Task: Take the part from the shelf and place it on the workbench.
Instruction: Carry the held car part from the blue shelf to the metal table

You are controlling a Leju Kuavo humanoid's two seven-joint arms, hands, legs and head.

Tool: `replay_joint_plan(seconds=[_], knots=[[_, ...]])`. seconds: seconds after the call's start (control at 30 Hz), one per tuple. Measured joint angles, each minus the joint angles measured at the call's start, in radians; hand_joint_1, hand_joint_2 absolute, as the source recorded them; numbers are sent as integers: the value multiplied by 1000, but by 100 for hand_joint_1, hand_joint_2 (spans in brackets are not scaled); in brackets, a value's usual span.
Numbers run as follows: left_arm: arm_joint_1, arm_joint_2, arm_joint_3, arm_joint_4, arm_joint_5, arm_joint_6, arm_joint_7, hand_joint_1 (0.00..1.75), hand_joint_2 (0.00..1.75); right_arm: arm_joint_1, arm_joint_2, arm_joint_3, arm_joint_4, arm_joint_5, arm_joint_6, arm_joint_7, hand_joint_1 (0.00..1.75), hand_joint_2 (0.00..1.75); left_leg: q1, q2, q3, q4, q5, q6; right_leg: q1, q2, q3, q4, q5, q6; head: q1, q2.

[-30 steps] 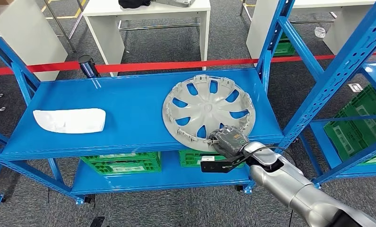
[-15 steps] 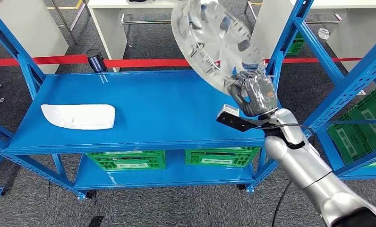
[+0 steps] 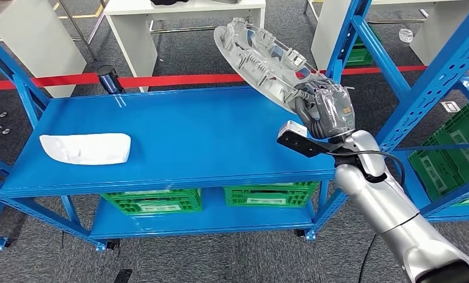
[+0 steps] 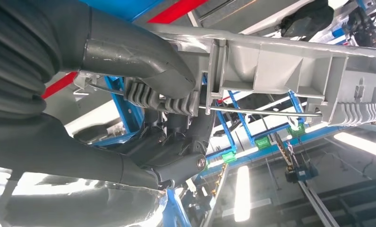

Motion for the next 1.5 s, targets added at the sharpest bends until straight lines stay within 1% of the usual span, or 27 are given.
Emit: replay_joint_plan(seconds=[0.07,0.13,0.23,0.27,0.3,0.4,0.43,0.47,0.5,0.53,0.57,0.63,0.7,0.77,0.83,0.87,0.93,0.97,1.0,1.1,1.17,1.27,1.3,1.4,1.43,1.47,1.5], knots=[[0,3,1,0,0,0,0,0,175,-1,0,-1,-4,0,0,0,175,175,-7,1,67,-138,57,21,4,1,1,-1,0,0,1,0],[-1,6,3,0,0,0,1,0,175,-2,0,-1,-6,0,-2,-2,175,175,-15,3,97,-196,67,33,4,1,-2,-2,1,2,2,0],[-1,7,6,0,0,5,4,0,175,-2,-2,-9,-14,-3,-19,-10,175,175,-16,5,105,-214,75,38,5,-1,-6,-2,1,11,2,0],[-2,6,7,0,0,9,6,0,175,-3,-3,-17,-23,-9,-27,-16,175,175,-14,6,109,-224,81,40,6,-1,-15,14,-10,12,3,0],[-3,5,8,0,0,16,10,0,175,-3,-5,-28,-35,-17,-37,-22,175,175,-12,6,112,-234,87,43,7,-2,-32,50,-29,10,4,0],[-3,0,13,0,6,41,29,0,175,0,-6,-67,-85,-60,-55,-44,175,175,-9,5,113,-238,91,47,3,-2,-114,234,-104,7,5,0],[-2,-2,15,0,7,45,34,0,175,6,-3,-81,-106,-86,-54,-54,175,175,-8,4,113,-237,90,46,1,-2,-129,269,-111,13,5,0],[-1,-4,16,0,8,46,37,0,175,13,0,-95,-130,-127,-44,-65,175,175,-6,2,114,-236,89,44,-3,-3,-127,265,-103,23,5,0],[0,-6,17,1,8,45,39,0,175,21,6,-110,-155,-188,-23,-77,175,175,-3,1,114,-232,86,40,-8,-3,-106,221,-80,36,5,0],[0,-8,17,2,10,47,40,0,175,31,15,-126,-183,-273,12,-87,175,175,0,-1,114,-226,82,34,-14,-6,-72,152,-52,49,5,0],[0,-8,19,5,13,52,41,0,175,46,26,-144,-213,-396,73,-93,175,175,0,-2,111,-218,76,26,-18,-6,-39,88,-32,57,6,0],[3,-8,22,10,18,68,41,0,175,104,56,-198,-280,-760,284,-82,175,175,0,-5,106,-203,67,12,-19,-4,-2,18,-18,51,6,0],[12,-7,21,13,11,78,40,0,175,196,81,-262,-346,-1224,567,-64,175,175,2,-8,103,-199,64,7,-15,-1,1,16,-21,34,5,0],[18,-3,18,17,2,75,41,0,175,281,97,-309,-394,-1638,770,-61,175,175,7,-7,93,-180,49,0,-17,-2,2,17,-22,25,4,0],[18,2,14,20,-3,71,44,0,175,335,110,-335,-424,-1890,863,-55,175,175,9,-1,52,-94,1,-8,-18,-2,4,16,-23,18,1,0],[18,4,12,20,-3,70,45,0,175,353,116,-342,-434,-1936,891,-49,175,175,9,1,20,-26,-29,-10,-17,-2,5,16,-24,15,0,0],[18,6,9,20,-3,67,48,0,175,376,130,-349,-450,-1888,940,-34,175,175,9,2,-37,87,-64,-10,-13,2,7,17,-26,11,0,0],[17,7,7,21,-3,66,48,0,175,383,137,-352,-456,-1822,958,-26,175,175,8,2,-46,101,-59,-7,-10,4,8,16,-26,10,-1,0],[17,8,5,21,-3,65,49,0,175,387,143,-354,-462,-1761,978,-19,175,175,6,2,-35,73,-36,-1,-7,7,11,16,-27,9,-1,0],[14,15,-2,21,-8,65,48,0,175,393,159,-362,-483,-1710,1047,1,175,175,-11,2,63,-128,50,38,0,13,18,14,-28,7,0,0],[10,22,-6,22,-11,65,49,0,175,399,166,-365,-493,-1720,1098,17,175,175,-24,6,94,-188,59,54,-3,12,19,12,-29,8,1,0],[10,26,-8,22,-8,67,52,0,175,415,178,-364,-510,-1722,1155,34,175,175,-24,8,110,-214,70,53,-1,9,18,12,-31,17,1,0],[10,26,-8,22,-6,68,52,0,175,418,179,-364,-516,-1716,1170,39,175,175,-20,8,118,-227,77,53,1,7,10,30,-42,18,2,0],[13,23,-9,22,0,67,51,0,175,434,179,-360,-525,-1694,1209,49,175,175,-16,8,125,-243,89,54,0,4,-64,190,-115,13,6,0],[15,23,-10,22,2,65,50,0,175,440,180,-357,-527,-1690,1219,50,175,175,-16,8,123,-241,88,53,-2,4,-88,241,-133,16,7,0],[17,22,-11,22,4,63,49,0,175,445,182,-354,-530,-1689,1229,50,175,175,-16,8,122,-239,88,53,-4,4,-99,264,-136,21,7,0],[19,22,-12,22,5,60,48,0,175,447,183,-352,-534,-1689,1239,48,175,175,-16,7,121,-237,87,51,-6,3,-91,248,-124,30,7,0]])
